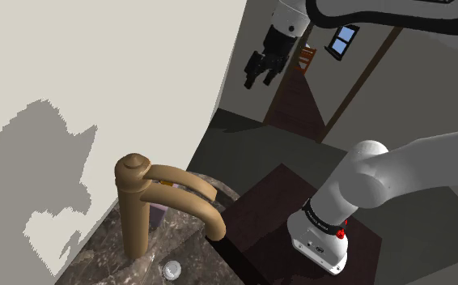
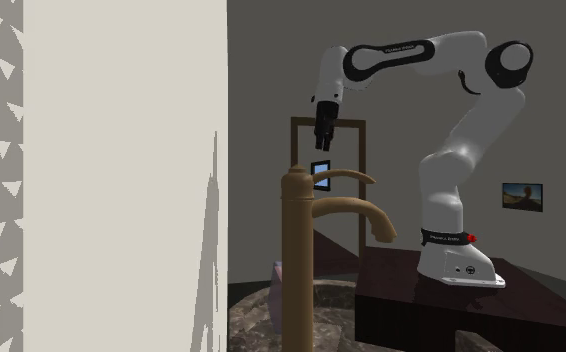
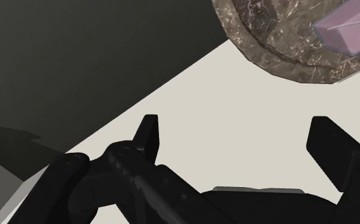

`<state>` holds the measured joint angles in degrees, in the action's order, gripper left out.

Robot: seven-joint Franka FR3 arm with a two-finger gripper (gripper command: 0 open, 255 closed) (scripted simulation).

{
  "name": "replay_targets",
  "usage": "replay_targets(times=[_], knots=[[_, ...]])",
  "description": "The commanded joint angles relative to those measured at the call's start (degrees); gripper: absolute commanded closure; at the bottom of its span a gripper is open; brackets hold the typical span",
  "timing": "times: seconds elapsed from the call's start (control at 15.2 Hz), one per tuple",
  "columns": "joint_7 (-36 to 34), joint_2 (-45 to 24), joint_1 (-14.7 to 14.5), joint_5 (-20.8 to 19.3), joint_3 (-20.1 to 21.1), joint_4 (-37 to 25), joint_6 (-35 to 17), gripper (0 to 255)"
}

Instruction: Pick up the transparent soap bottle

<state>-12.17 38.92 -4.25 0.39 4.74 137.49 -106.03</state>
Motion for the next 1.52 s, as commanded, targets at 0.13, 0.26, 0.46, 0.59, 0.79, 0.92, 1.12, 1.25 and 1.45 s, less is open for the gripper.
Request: replay_targets(times=[0.13, 0.26, 0.46, 0.59, 0.79, 0.92, 1.12, 1.25, 1.45], knots=[[-3.8, -4.5, -1.4, 2.1, 3.3, 0.7, -3.3, 0], [-5.8, -6.9, -2.2, 3.2, 5.0, 1.0, -5.1, 0], [-8.7, -10.8, -3.3, 4.5, 7.5, 1.0, -7.7, 0], [-10.6, -13.7, -4.0, 5.3, 9.1, 0.7, -9.5, 0], [-13.6, -18.4, -5.0, 6.3, 11.6, -0.2, -12.2, 0], [-15.5, -21.7, -5.6, 6.6, 13.2, -1.1, -13.9, 0], [-18.6, -27.1, -6.4, 6.8, 15.4, -2.8, -16.4, 0], [-20.8, -30.8, -7.1, 6.6, 16.8, -4.3, -17.9, 0], [-24.1, -36.7, -8.1, 5.8, 18.6, -6.9, -20.0, 0]])
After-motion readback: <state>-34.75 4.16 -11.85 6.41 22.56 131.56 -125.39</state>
